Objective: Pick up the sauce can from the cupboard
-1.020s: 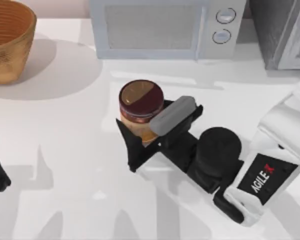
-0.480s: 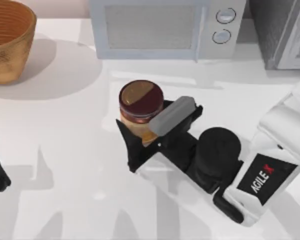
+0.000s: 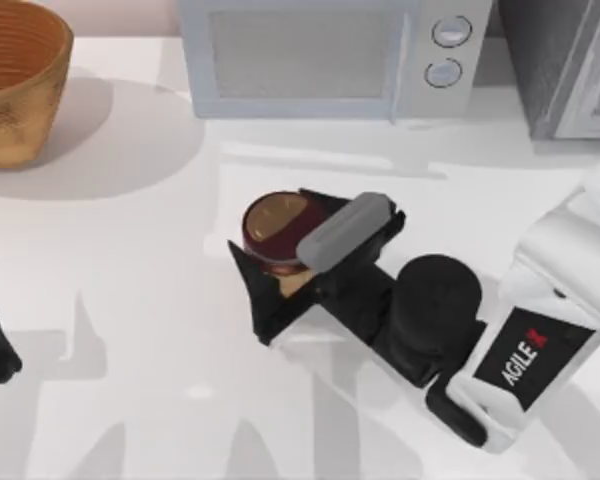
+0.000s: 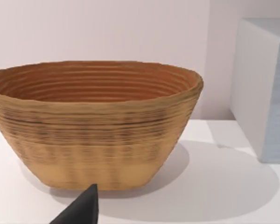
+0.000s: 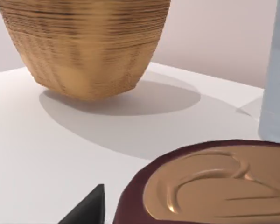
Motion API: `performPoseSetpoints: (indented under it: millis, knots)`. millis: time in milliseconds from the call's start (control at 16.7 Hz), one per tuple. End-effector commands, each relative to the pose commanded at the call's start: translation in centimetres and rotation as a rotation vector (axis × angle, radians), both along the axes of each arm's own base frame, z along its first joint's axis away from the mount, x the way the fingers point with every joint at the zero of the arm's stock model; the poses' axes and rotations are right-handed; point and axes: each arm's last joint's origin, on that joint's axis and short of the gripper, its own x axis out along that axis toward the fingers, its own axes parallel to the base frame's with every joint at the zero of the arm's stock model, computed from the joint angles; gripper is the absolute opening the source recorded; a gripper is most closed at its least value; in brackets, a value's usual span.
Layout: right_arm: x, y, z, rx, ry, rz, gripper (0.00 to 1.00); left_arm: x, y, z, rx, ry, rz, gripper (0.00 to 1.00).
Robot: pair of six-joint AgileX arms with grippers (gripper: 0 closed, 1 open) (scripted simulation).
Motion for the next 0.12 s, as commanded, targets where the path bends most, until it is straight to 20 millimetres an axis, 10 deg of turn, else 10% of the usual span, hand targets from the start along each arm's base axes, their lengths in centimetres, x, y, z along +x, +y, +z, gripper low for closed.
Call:
performPoseSetpoints:
  millis: [120]
  knots:
    - [0.0, 0.0, 0.0, 0.0, 0.0, 0.0, 1.0, 0.0, 0.0, 0.0, 0.0, 0.0, 0.0, 1.0]
